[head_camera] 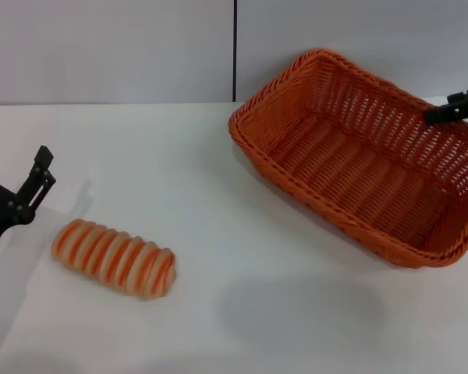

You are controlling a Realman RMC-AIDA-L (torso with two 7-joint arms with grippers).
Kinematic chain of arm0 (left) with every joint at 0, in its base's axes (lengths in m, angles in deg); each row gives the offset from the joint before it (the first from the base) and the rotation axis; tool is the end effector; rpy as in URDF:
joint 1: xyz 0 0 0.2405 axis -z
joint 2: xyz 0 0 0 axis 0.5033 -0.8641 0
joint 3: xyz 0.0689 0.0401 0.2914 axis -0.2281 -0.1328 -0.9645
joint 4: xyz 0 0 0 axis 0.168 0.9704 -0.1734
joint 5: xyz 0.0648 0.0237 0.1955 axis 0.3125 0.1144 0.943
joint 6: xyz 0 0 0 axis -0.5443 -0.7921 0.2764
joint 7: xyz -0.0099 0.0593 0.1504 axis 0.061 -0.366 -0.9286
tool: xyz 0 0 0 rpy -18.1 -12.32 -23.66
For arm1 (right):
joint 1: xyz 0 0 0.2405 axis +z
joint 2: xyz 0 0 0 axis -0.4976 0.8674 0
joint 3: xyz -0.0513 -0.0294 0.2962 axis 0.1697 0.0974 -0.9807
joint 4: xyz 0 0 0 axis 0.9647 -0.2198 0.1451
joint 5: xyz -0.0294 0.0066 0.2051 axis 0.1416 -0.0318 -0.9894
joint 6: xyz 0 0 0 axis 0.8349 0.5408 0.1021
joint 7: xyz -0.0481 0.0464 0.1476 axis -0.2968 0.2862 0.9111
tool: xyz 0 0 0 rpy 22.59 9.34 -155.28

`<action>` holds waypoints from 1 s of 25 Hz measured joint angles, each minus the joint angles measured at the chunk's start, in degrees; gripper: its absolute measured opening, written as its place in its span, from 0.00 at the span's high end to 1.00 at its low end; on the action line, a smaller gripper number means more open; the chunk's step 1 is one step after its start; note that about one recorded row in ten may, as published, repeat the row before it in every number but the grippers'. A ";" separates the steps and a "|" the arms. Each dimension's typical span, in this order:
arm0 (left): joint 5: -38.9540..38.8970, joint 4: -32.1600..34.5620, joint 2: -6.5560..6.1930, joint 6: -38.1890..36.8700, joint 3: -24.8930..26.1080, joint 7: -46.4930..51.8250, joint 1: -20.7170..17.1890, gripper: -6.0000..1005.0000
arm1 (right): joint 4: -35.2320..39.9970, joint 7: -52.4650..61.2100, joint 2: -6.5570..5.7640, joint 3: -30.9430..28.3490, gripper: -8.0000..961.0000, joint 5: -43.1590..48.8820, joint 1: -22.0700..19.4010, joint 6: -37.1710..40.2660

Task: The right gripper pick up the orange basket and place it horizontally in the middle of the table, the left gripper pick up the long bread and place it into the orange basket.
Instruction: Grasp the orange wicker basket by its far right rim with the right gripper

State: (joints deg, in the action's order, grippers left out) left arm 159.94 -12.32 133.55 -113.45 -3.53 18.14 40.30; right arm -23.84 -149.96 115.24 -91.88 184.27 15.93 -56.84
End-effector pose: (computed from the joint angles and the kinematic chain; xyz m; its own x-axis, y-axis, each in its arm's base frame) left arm -0.3837 0.2472 -0.0336 0.6966 -0.1281 0.7059 0.6633 -0.2600 -0.7018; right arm 0.3130 0.4622 0.0594 0.7163 -0.6734 -0.1830 -0.6806 -0.6161 -0.3965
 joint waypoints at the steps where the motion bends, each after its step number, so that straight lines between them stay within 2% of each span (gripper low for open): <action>1: 0.00 0.07 -0.02 -0.01 -0.01 0.00 0.16 0.18 | 0.06 -0.32 0.12 -0.12 0.33 -0.15 -0.01 0.20; 6: 0.00 0.15 -0.04 -0.04 0.00 0.00 0.75 0.18 | 0.95 -1.12 0.67 0.10 0.34 -0.93 0.58 1.03; 12: 0.00 0.42 -0.04 -0.01 0.02 -0.02 1.33 0.18 | 2.14 -1.44 1.99 0.63 0.34 -1.00 1.49 3.00; 25: 0.00 0.53 -0.05 -0.01 0.79 -0.05 1.51 0.18 | 4.40 -1.31 3.00 0.68 0.35 -0.24 1.46 6.25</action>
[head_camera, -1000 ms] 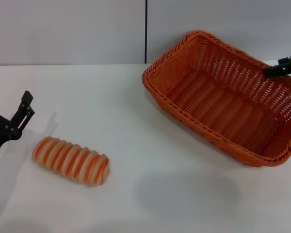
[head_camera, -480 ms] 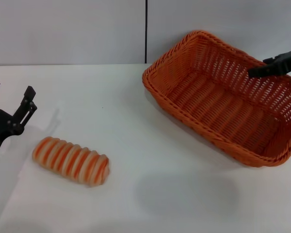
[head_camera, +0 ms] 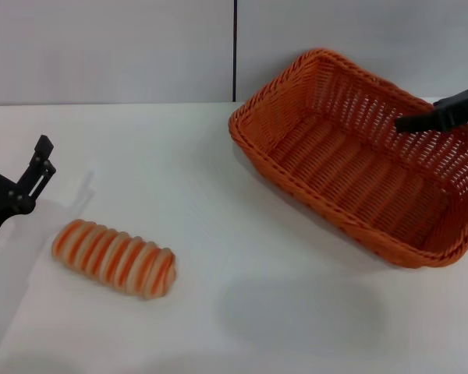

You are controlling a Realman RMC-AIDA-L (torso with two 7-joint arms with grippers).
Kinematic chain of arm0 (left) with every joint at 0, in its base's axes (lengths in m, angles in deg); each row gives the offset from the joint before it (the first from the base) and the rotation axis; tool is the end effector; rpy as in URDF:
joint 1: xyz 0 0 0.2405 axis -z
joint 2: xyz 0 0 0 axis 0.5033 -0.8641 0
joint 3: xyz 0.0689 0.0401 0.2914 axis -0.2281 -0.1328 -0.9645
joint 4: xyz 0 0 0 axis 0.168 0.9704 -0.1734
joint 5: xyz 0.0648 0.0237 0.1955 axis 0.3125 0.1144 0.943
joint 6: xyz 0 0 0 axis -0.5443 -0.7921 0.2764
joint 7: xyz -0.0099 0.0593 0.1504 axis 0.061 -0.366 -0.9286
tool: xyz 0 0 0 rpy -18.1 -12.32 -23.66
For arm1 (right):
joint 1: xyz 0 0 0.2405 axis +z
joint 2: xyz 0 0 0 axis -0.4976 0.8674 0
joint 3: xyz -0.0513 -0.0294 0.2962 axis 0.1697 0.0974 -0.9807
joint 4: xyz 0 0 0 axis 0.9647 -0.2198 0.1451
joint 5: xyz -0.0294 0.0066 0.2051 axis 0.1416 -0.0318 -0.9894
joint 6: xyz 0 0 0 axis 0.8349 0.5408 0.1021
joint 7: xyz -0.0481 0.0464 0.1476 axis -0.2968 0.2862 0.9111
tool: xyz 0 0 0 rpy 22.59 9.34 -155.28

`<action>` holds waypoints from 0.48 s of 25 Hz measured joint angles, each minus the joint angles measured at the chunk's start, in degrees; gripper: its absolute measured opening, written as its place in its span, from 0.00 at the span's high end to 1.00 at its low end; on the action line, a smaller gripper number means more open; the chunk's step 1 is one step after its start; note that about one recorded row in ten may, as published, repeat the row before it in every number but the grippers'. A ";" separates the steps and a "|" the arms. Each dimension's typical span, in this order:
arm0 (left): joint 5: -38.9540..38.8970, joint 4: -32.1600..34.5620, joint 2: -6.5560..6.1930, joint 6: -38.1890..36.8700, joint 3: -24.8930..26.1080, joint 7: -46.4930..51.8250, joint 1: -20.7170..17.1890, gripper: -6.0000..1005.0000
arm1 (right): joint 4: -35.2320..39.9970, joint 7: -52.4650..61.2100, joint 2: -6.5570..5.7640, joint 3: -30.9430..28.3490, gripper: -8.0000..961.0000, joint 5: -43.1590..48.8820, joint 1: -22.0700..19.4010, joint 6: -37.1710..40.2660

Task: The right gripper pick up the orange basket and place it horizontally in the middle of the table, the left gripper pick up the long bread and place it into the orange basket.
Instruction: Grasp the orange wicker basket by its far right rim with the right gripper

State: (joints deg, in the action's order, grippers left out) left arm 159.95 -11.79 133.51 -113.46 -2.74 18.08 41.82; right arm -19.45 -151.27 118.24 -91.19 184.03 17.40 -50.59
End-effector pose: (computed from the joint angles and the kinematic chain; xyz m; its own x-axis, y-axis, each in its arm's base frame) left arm -0.3802 0.2573 -0.0305 0.6995 -0.1466 0.6994 0.6543 -0.2623 -0.7093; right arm 0.3089 0.4651 0.0208 0.7136 -0.6748 -0.1882 -0.6846 -0.6147 -0.3917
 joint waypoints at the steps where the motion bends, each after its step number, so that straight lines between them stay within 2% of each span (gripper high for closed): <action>1: 0.00 0.00 0.00 0.00 0.00 0.00 0.00 0.18 | 0.00 0.00 0.00 0.00 0.35 0.00 0.00 0.00; 2: 0.00 0.00 -0.01 -0.02 0.00 0.00 0.04 0.18 | 0.23 0.61 0.25 0.26 0.35 0.87 -0.02 1.28; 7: 0.00 0.01 -0.08 -0.04 0.00 0.01 0.18 0.18 | 1.18 1.32 0.48 2.43 0.57 1.36 -0.29 3.24; 12: 0.00 0.00 -0.09 0.02 -0.01 -0.01 0.25 0.18 | 0.53 1.37 0.86 3.06 0.68 1.08 -0.44 3.30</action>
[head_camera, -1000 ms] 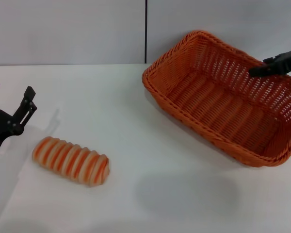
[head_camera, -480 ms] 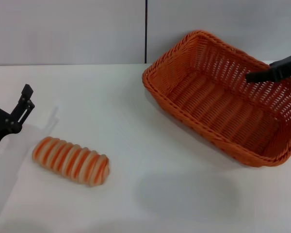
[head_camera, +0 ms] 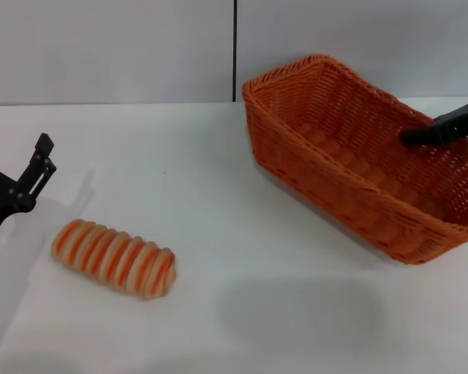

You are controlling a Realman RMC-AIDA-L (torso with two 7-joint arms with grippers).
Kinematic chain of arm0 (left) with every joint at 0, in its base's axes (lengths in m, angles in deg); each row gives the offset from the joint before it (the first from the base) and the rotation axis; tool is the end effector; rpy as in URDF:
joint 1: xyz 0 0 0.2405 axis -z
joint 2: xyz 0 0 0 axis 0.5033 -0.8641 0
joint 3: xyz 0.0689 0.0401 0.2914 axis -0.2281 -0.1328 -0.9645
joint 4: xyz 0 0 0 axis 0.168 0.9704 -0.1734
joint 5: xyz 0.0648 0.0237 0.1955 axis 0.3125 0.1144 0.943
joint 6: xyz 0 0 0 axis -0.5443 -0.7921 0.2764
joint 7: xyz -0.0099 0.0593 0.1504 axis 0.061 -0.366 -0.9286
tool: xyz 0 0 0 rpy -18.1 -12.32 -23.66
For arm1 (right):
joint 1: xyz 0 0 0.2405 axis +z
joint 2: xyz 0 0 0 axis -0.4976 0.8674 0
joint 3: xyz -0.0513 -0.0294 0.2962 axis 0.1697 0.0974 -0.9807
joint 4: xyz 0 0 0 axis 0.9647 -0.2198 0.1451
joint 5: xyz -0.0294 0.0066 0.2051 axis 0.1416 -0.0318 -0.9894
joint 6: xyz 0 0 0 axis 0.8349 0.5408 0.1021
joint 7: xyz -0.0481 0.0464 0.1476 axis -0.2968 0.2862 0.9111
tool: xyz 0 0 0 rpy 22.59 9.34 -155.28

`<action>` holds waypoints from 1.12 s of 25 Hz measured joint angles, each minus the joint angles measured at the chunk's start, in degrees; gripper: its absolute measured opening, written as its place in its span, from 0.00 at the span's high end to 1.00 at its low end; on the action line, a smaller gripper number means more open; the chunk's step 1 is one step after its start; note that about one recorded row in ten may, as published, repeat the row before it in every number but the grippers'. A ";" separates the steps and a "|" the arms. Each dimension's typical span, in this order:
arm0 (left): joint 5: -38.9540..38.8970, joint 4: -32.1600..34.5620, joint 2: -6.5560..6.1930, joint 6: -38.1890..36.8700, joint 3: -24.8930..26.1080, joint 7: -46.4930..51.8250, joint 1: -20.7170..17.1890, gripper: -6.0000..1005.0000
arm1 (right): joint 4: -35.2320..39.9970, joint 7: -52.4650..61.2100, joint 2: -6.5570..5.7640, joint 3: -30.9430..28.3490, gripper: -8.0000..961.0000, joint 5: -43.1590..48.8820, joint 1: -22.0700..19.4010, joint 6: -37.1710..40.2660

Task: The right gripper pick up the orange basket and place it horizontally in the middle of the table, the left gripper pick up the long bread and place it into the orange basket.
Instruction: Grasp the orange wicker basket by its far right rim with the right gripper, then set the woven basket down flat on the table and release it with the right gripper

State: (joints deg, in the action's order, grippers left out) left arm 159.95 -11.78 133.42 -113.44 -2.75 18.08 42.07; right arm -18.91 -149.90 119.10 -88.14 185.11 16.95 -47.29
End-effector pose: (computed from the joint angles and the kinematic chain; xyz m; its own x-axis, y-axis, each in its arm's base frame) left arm -0.3796 0.2591 -0.0299 0.7001 -0.1494 0.6982 0.6519 -0.2650 -0.7105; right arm 0.3185 0.4621 0.0102 0.7084 -0.6905 -0.1463 -0.6748 -0.6018 -0.4272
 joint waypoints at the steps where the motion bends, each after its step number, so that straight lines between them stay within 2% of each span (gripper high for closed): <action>1: 0.00 0.00 0.00 0.01 0.00 0.00 0.03 0.18 | -0.28 0.00 0.00 -0.02 0.68 -0.05 -0.02 -0.09; 6: 0.00 0.00 0.00 -0.05 0.00 0.14 0.02 0.18 | -3.02 0.73 0.00 -0.06 0.68 -0.11 -0.05 -1.82; 10: 0.00 -0.07 0.01 -0.21 0.00 0.17 -0.07 0.18 | -8.75 2.58 0.07 0.16 0.68 0.03 -0.11 -6.85; 14: 0.00 -0.05 0.08 -0.23 0.00 0.09 -0.20 0.18 | -12.65 3.63 0.06 1.78 0.74 0.26 0.03 -9.88; 20: 0.00 -0.16 0.16 -0.23 0.00 0.04 -0.46 0.18 | -19.13 4.68 -0.06 8.57 0.82 0.29 1.62 -14.44; 28: -0.01 -0.08 0.27 -0.23 0.00 0.01 -1.50 0.18 | -21.49 2.60 0.38 14.01 0.82 -0.46 3.18 -16.19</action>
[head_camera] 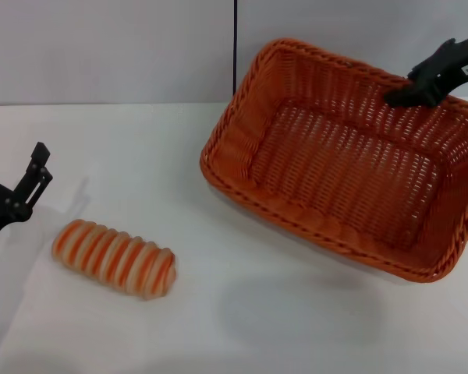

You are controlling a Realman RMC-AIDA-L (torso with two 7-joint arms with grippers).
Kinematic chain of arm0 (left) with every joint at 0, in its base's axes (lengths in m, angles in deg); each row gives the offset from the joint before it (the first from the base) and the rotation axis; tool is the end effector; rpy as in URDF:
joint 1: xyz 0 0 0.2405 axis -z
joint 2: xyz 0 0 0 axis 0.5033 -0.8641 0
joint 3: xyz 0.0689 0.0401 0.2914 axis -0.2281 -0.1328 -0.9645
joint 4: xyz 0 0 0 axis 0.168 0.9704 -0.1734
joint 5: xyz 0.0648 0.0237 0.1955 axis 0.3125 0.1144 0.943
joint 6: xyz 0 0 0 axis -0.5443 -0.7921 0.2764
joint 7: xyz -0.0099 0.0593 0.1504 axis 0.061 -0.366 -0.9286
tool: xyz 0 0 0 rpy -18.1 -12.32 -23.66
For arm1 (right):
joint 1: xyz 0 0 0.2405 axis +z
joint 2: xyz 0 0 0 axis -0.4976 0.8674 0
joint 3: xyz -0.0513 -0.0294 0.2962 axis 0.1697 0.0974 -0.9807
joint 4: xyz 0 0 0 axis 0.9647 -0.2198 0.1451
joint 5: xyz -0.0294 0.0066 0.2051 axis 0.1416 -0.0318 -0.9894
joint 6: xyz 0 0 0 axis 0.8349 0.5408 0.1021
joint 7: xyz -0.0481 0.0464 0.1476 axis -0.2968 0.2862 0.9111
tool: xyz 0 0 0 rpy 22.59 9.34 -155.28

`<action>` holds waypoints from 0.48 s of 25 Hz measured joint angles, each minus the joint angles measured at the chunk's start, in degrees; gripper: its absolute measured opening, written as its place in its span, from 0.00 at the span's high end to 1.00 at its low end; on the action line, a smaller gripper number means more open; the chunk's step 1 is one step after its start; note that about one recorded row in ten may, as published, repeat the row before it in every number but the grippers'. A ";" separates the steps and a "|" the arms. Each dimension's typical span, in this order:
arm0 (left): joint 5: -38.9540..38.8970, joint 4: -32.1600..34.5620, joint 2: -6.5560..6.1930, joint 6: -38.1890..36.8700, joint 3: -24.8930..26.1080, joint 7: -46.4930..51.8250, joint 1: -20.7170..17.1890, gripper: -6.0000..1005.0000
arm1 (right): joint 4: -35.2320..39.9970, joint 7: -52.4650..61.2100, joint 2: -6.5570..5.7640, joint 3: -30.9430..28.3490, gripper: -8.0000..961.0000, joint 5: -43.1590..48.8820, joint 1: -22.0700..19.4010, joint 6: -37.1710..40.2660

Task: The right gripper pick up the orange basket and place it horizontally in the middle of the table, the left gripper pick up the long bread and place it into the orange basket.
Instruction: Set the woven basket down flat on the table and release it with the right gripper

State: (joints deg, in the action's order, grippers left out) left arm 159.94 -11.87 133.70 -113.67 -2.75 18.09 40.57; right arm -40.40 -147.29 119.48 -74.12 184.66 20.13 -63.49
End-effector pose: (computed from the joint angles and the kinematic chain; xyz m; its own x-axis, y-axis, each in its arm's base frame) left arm -0.3841 0.2488 -0.0317 0.6982 -0.1350 0.7030 0.6627 -0.2495 -0.7061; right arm 0.2246 0.4740 0.0313 0.9001 -0.4258 0.0926 -0.3635 -0.8509 -0.3793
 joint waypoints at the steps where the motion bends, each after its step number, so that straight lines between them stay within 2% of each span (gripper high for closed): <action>1: 0.00 0.03 0.00 0.00 0.00 0.00 -0.25 0.18 | -0.48 -0.54 0.06 0.25 0.82 -0.16 0.07 -0.42; 12: -0.09 -0.03 -0.09 0.01 0.08 0.13 -1.13 0.18 | -7.69 -6.20 0.07 0.61 0.83 -3.43 0.87 -10.39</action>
State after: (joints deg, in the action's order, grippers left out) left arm 159.85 -11.90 133.60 -113.67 -2.67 18.22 39.43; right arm -48.09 -153.50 119.55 -73.51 181.23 21.01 -73.88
